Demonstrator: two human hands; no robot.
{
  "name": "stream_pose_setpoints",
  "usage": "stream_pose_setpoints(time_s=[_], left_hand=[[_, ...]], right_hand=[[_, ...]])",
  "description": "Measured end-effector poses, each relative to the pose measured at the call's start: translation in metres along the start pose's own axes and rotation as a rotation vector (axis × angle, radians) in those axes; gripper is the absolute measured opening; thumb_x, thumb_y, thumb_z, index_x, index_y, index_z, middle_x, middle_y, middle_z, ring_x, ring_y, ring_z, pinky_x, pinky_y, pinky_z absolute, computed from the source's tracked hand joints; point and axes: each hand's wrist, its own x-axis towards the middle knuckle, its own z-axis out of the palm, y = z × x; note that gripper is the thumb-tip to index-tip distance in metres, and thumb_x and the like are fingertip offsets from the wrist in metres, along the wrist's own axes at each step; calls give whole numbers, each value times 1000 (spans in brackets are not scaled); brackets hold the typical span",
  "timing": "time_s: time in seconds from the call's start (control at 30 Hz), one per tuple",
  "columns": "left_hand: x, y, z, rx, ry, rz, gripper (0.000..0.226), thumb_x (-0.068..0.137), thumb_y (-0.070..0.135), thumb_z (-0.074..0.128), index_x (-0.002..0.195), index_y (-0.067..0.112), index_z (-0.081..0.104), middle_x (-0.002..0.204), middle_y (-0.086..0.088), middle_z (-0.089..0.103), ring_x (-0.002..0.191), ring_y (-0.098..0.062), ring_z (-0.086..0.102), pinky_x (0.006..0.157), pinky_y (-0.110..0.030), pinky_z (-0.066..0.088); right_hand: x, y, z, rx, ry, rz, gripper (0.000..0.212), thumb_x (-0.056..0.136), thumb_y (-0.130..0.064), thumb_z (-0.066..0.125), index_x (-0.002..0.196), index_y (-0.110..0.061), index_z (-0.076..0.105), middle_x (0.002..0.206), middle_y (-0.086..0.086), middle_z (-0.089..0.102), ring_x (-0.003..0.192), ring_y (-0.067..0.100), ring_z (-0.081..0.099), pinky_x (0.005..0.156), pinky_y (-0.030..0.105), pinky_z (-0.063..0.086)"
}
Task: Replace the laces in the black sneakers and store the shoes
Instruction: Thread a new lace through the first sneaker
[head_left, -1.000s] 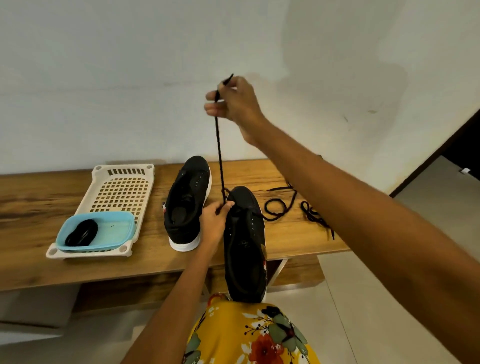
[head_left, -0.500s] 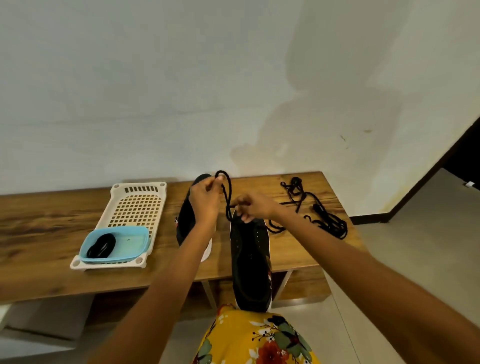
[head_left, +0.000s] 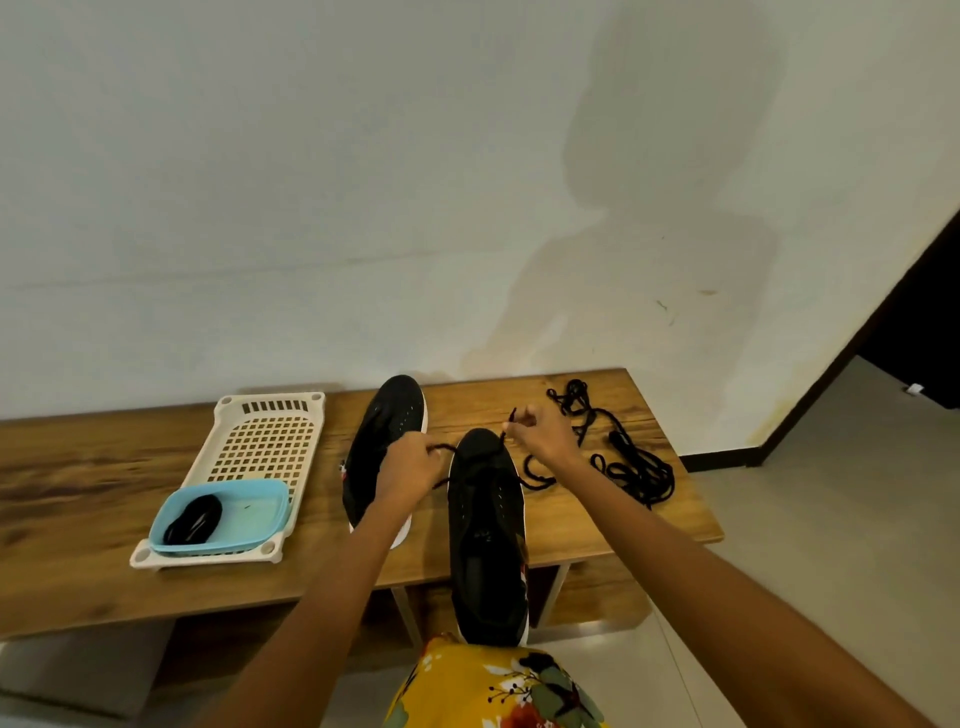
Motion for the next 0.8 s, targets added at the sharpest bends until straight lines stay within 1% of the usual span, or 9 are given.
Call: stream_pose_setpoints(time_s=[0.1,0.2,0.27,0.37,0.47,0.53,0.6,0.67,0.8], left_hand=[[-3,-4,12,267,-140,15,19,93,13,49,96,0,62,69,-3,51,68,-22,55,53,-30,40],[-7,-7,18,364,-343,14,20,95,17,47,106,3,57,89,-7,58,87,-25,60,71,-33,46],[-7,-7,13,385,-342,8,22,96,22,48,107,5,57,99,-10,62,95,-26,61,75,-33,46],[-1,0,-6,365,-204,3,23,95,20,48,103,4,61,91,-9,64,86,-26,64,69,-33,47],[6,24,-35,108,-129,-27,27,95,18,40,98,0,60,89,-16,65,74,-30,64,62,-33,49],[6,48,-54,-233,-102,-51,27,96,15,37,90,1,60,77,-14,59,50,-24,54,46,-27,44],[2,73,-73,-446,-53,-47,30,99,18,37,82,6,58,69,-9,52,43,-18,43,42,-26,39],[-4,91,-85,-512,-66,-36,34,101,24,36,80,9,57,67,-7,51,44,-16,40,43,-26,38],[-16,105,-93,-482,-140,-44,35,102,28,33,92,5,57,68,-6,52,45,-13,40,42,-24,38]], right_hand=[[-11,18,11,-120,-180,65,26,93,-19,57,69,-13,49,73,3,51,81,22,51,68,30,37],[-16,33,19,-194,-241,95,16,98,-22,47,90,-10,53,87,7,56,86,23,54,75,35,42],[-15,35,15,-162,-279,127,14,99,-22,46,89,-12,50,77,3,56,74,18,55,68,30,45],[-15,18,-5,49,-375,206,19,98,-16,50,78,-13,49,64,3,51,55,10,50,50,19,47],[-13,-9,-30,242,-347,219,6,95,-14,54,94,-10,50,81,6,54,68,15,55,52,24,52],[-7,-16,-37,112,-304,163,30,95,-16,55,120,-6,45,113,11,54,93,22,56,66,28,51],[-11,-11,-33,-77,-270,144,42,96,-14,51,134,-1,38,133,16,47,112,27,51,87,35,49],[-23,3,-18,-170,-302,172,43,97,-8,45,138,1,36,134,18,46,114,27,49,95,35,42],[-48,22,12,-161,-342,211,34,95,-5,45,129,-5,45,124,18,55,110,29,55,91,40,45]])
